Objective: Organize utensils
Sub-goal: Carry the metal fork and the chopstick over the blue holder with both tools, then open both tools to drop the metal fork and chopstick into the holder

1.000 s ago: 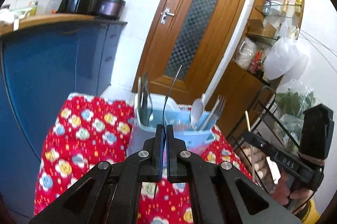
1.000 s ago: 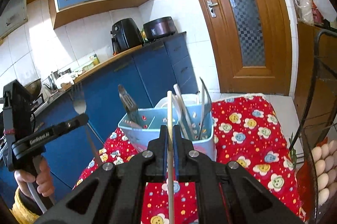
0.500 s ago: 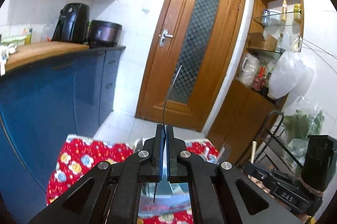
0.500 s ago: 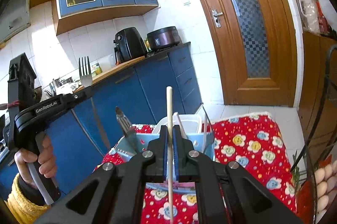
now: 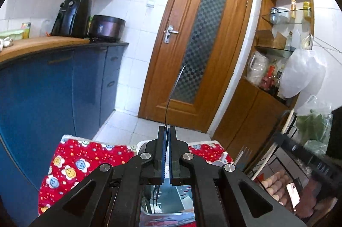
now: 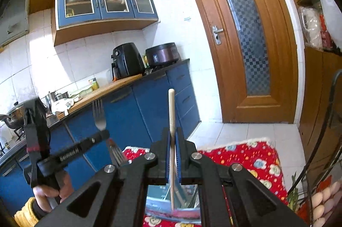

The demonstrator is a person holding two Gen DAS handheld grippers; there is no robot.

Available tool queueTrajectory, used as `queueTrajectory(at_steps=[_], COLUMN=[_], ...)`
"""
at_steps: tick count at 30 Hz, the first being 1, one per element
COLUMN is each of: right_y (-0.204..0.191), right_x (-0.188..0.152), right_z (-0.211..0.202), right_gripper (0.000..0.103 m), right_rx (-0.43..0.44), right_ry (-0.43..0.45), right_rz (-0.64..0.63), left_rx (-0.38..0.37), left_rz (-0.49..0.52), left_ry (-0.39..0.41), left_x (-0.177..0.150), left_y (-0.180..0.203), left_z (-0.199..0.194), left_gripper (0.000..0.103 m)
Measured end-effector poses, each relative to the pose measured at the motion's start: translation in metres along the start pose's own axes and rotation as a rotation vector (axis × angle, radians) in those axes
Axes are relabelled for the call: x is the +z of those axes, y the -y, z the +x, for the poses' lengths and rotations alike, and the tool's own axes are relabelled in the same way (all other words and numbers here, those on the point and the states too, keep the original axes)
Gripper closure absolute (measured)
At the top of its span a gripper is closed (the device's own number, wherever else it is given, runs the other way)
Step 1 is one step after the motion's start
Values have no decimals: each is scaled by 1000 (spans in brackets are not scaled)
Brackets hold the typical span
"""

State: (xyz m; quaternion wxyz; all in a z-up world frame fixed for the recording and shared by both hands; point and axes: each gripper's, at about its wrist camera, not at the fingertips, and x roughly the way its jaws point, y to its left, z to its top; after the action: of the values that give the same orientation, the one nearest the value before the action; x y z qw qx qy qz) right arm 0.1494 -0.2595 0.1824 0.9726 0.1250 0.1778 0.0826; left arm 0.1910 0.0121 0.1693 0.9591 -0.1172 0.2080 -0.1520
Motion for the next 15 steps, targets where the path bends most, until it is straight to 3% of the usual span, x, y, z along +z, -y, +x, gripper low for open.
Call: queueTrajectory(at_steps=[7,15], right_y=[-6,-8], right_x=[-2,-32], right_z=[15,41], right_gripper=[97,97], right_rx=[-50,-73], right_ry=[5,-98], right_rz=[-60,-100], left_rx=[-10,-18], left_rz=[-26,-42], left_ry=[-19,-73], left_x=[-14,-36], left_y=[-8,-9], left_z=[11,21], left_gripper=[102,102])
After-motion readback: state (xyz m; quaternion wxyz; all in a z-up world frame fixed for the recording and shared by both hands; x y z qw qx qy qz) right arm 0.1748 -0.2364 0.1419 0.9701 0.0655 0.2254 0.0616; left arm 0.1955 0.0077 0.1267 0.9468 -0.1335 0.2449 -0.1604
